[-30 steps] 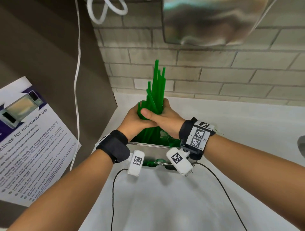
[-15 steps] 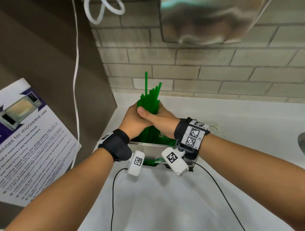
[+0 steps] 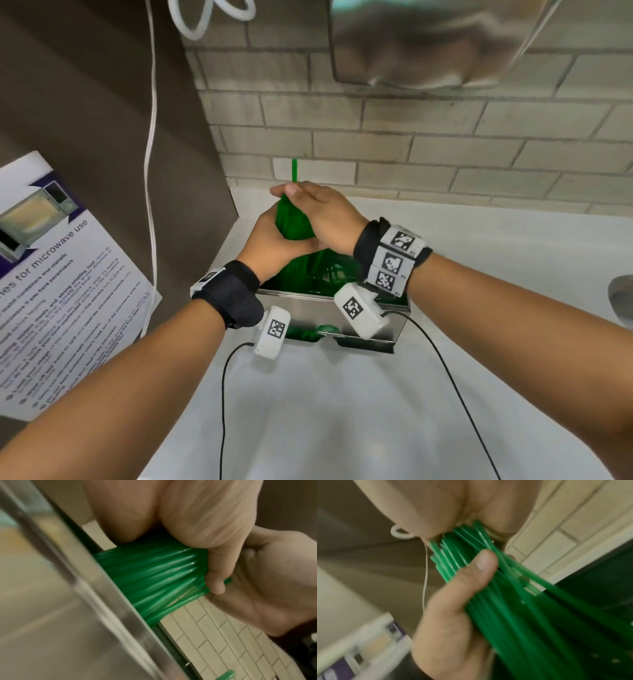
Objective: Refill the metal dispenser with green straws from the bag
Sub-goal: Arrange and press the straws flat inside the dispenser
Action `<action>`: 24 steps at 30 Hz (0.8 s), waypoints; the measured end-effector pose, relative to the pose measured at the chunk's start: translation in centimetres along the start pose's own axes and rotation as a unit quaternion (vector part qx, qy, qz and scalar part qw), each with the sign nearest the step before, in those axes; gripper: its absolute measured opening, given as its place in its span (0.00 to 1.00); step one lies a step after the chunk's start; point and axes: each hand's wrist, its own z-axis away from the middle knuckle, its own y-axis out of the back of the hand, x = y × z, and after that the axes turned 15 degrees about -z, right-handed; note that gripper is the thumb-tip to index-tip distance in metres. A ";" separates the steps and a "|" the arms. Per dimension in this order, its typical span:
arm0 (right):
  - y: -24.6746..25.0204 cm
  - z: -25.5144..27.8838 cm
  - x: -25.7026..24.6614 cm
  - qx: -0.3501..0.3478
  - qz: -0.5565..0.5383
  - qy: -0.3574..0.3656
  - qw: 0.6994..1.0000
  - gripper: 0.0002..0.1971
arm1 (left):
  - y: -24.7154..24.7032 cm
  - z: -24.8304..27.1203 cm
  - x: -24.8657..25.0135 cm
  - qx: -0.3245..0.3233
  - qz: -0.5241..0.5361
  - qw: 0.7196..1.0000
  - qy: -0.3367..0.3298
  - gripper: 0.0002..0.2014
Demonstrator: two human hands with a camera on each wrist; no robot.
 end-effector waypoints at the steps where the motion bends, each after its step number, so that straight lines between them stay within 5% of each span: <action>1: 0.3 0.1 -0.5 -0.020 -0.022 -0.012 0.999 0.23 | 0.1 0.1 0.1 0.006 -0.003 1.000 0.000 0.22; 3: 1.6 0.6 -1.6 -0.035 -0.016 0.016 0.999 0.24 | 0.2 0.0 0.1 0.019 -0.014 1.000 0.000 0.19; 6: 4.5 1.0 -1.9 0.062 -0.063 0.073 0.993 0.22 | 0.9 -0.3 0.2 0.055 0.010 0.998 0.011 0.11; 9: 7.4 1.4 -0.4 0.117 -0.177 0.052 0.976 0.19 | 1.9 -0.8 0.7 0.089 0.049 0.995 0.022 0.10; 12: 8.4 3.0 1.8 0.056 -0.004 -0.024 0.998 0.10 | 2.7 -0.9 1.9 0.110 0.056 0.992 0.007 0.12; 14: 8.0 4.1 3.8 -0.022 0.162 -0.037 0.986 0.09 | 3.2 -1.0 2.9 0.107 0.080 0.991 -0.007 0.12; 18: 7.1 5.0 5.1 -0.089 0.317 -0.141 0.934 0.16 | 4.3 -1.3 4.3 0.117 0.119 0.985 -0.035 0.12; 20: 6.9 5.1 4.8 -0.124 0.366 -0.201 0.900 0.29 | 4.8 -1.4 4.5 0.133 0.130 0.982 -0.039 0.13; 24: 6.2 4.0 4.2 -0.120 0.315 -0.265 0.903 0.49 | 4.3 -1.0 4.7 0.144 0.096 0.984 -0.041 0.14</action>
